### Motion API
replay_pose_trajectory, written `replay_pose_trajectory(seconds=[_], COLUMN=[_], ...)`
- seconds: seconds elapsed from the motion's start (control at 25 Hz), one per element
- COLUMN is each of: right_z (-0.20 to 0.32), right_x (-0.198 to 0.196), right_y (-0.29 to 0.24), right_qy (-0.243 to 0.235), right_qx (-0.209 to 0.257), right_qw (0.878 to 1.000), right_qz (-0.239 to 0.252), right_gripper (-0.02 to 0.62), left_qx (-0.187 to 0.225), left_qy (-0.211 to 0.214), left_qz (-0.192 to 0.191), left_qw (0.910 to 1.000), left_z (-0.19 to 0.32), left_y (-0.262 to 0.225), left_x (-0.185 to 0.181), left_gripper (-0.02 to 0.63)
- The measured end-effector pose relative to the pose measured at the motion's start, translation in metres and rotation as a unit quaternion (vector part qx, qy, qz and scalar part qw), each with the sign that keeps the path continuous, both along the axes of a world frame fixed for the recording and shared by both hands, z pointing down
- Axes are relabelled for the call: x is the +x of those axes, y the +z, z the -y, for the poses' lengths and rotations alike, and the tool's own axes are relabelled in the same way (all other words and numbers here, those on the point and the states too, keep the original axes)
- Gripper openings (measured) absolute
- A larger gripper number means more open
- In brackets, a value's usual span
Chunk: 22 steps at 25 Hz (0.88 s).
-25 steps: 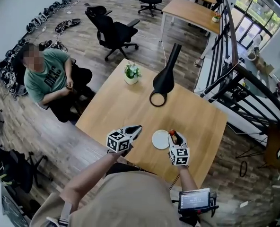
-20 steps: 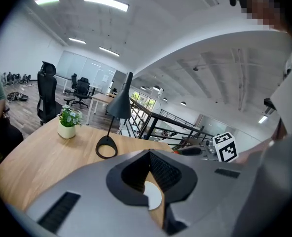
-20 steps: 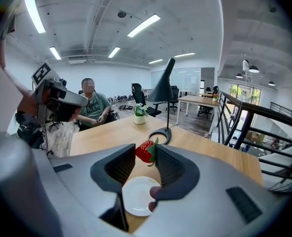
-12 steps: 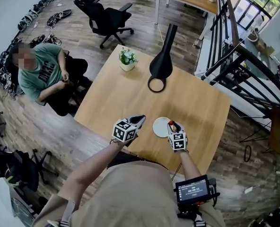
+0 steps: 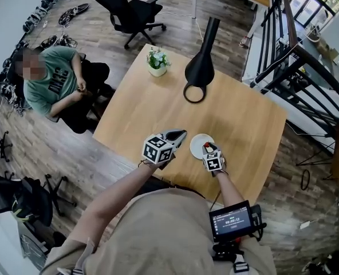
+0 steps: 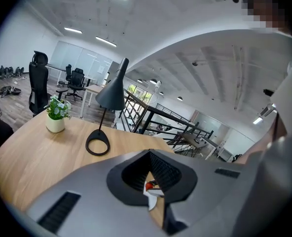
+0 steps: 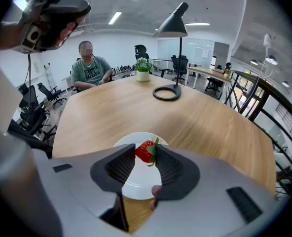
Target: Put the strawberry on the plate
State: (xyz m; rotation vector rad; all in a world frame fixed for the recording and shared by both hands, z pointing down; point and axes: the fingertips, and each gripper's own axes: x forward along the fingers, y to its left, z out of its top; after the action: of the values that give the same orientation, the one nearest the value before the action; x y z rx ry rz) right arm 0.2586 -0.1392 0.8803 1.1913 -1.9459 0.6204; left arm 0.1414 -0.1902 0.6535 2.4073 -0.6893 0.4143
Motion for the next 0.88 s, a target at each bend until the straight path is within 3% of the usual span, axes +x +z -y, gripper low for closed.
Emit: replay_pose_trajectory(seconds=[0.52,0.72,0.88], right_z=[-0.009,-0.012,-0.010], right_x=[-0.006,-0.009,-0.015], right_y=[0.045,0.053,0.052], right_qy=[0.015,0.013,0.005], right_qx=[-0.052,-0.055,-0.038], right_qw=[0.999,0.998,0.999], right_qz=[-0.005,-0.020,-0.005], right_gripper=[0.133,0.133,0.135], left_qx=[-0.027,-0.040,-0.042], left_qy=[0.009,-0.001,-0.006], left_qz=[-0.002,-0.008,-0.026], left_qw=[0.9996,0.9992,0.9987], left_z=[-0.024,-0.029,-0.028], left_y=[0.001,-0.002,-0.011], left_x=[-0.012,-0.019,-0.013], left_gripper=[0.002,0.002,0.002])
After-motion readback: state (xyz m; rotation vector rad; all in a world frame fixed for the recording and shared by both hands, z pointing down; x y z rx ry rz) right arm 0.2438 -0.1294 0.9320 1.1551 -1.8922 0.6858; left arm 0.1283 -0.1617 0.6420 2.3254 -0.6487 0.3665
